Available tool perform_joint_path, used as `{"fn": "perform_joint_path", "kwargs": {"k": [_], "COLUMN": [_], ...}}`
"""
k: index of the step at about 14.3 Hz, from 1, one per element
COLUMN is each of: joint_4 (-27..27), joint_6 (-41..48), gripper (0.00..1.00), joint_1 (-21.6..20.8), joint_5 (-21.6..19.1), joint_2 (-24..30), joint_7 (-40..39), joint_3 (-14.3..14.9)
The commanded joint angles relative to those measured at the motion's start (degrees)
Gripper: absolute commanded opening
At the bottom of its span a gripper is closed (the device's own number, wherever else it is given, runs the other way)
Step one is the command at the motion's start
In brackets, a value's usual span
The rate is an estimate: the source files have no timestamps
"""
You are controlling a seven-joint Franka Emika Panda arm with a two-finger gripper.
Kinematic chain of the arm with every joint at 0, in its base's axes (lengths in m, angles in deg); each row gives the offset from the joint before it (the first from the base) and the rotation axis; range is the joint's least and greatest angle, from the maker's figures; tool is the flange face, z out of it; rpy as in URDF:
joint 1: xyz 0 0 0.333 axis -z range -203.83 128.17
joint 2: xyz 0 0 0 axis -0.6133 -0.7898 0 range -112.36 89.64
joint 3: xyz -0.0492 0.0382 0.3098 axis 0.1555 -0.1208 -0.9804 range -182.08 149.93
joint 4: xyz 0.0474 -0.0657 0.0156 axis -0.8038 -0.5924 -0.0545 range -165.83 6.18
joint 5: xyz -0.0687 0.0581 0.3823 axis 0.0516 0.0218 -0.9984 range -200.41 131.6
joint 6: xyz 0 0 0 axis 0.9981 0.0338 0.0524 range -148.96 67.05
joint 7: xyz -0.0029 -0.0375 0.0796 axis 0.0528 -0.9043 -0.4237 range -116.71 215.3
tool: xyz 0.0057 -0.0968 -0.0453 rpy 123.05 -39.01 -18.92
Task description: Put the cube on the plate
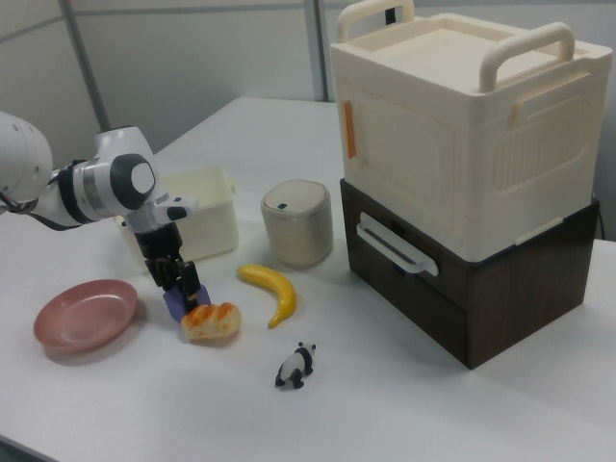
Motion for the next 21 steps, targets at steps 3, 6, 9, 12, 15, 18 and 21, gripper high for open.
{"fn": "perform_joint_path", "kwargs": {"k": [3,6,9,12,15,18,21], "joint_4": [-0.4,-0.2,-0.1,-0.1,0.0,0.4,0.6], "joint_6": [2.9,5.3,6.0,5.7,5.5,5.4,5.4], "gripper": [0.0,0.0,0.0,0.0,0.01,0.14,0.27], "joint_1": [-0.5,-0.1,0.0,0.4,0.6,1.3,1.7], "joint_5": [0.6,0.4,0.3,0.3,0.3,0.2,0.2], "joint_2": [3.5,4.4,4.4,4.3,4.3,3.9,3.6], "joint_7": [-2.1,-2.4,-2.4,-2.4,-2.4,-2.4,-2.3], "joint_3": [-2.8,-4.7,-5.1,-5.1,-5.1,-5.0,-4.9]}}
